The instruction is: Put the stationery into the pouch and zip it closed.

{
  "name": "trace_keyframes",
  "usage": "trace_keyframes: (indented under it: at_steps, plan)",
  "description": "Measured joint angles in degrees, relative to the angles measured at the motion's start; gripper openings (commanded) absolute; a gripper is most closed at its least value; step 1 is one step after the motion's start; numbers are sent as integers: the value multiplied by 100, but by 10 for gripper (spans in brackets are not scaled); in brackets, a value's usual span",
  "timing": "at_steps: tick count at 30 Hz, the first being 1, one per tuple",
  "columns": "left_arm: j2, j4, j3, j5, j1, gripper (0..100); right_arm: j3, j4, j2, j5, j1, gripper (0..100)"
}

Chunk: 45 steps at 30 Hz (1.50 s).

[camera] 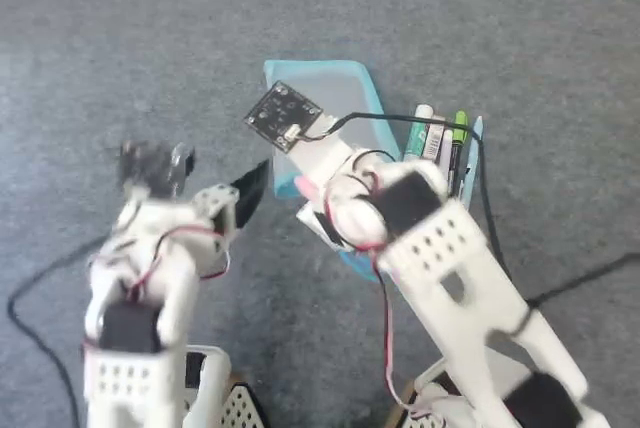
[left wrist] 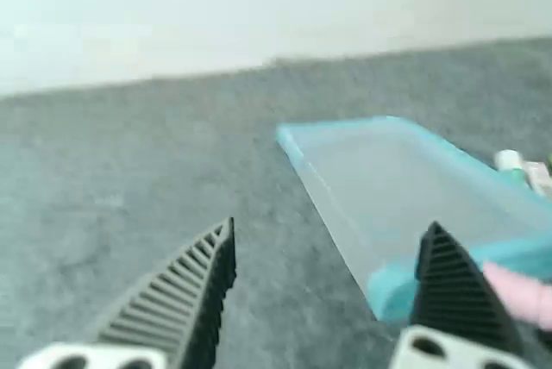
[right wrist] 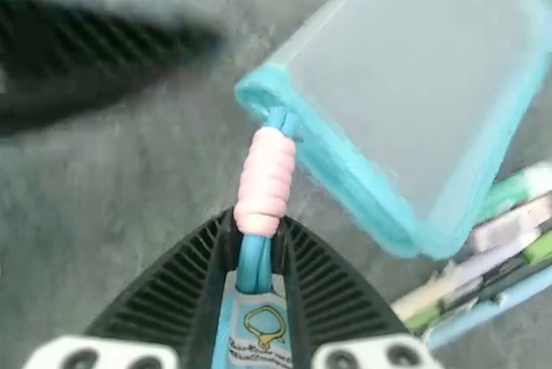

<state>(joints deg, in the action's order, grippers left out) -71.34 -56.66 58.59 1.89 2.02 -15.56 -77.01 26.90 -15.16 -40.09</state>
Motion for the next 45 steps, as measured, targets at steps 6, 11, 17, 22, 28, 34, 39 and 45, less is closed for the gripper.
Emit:
trace_keyframes:
  at_steps: [6,11,17,22,28,34,39,45]
  plan:
    - [378,-35,62,-141,-97,367,-1301,976,1415,35,9,6]
    - [-229,176,607,-237,-97,342,-1512,993,1996,35,0,6]
    - [-281,246,712,-343,-79,342,-1512,730,2040,35,0,6]
    - [-352,255,941,-378,-79,342,-1512,695,2040,35,0,6]
    - [-369,387,1152,-519,-70,342,-1512,695,2040,35,0,6]
    - [-369,624,1301,-519,-70,341,-1512,695,2040,35,-9,6]
    - [-369,932,1503,-545,-114,335,-1512,695,2040,35,0,6]
    - [-369,1108,1574,-554,-264,313,-1512,695,2040,35,0,6]
